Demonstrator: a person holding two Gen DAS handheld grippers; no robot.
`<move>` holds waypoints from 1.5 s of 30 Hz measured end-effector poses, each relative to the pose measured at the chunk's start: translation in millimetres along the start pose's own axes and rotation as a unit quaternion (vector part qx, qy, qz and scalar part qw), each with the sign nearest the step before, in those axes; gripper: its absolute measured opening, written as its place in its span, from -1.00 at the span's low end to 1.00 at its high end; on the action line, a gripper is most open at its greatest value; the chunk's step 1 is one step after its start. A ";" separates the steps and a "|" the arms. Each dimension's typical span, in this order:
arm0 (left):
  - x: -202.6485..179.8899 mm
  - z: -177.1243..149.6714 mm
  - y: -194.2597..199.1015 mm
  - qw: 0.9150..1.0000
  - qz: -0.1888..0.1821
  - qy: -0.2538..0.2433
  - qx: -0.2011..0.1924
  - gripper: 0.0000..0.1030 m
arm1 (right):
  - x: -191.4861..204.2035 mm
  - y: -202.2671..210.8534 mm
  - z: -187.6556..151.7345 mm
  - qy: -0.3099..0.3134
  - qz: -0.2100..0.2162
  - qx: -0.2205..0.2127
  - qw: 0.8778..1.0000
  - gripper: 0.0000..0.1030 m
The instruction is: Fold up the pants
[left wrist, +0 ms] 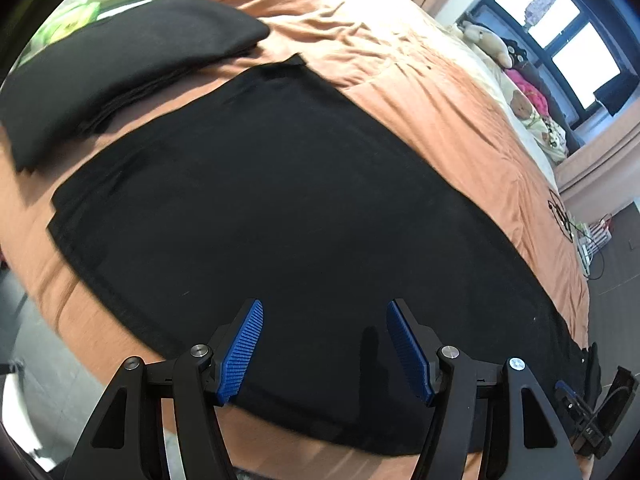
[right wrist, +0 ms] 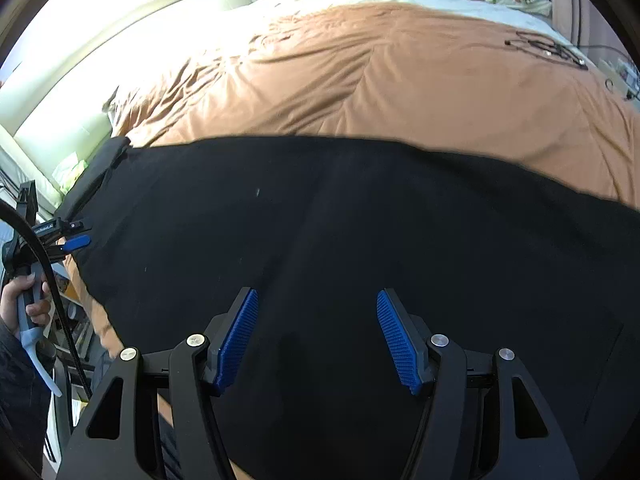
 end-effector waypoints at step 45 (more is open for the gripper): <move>126.8 32.4 30.2 0.983 -0.049 0.160 -0.070 -0.24 | 45.3 35.0 -46.6 0.013 -0.014 -0.015 1.000 0.15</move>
Point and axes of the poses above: each gripper's, at about its wrist camera, not at the fingertips, and y roughly against the way its jaws point, x to its left, z to its top, the point moved 5 cm from there along -y, roughly the way its jaws point, and after that the axes turned 14 degrees about -x, right-handed, at the moved point
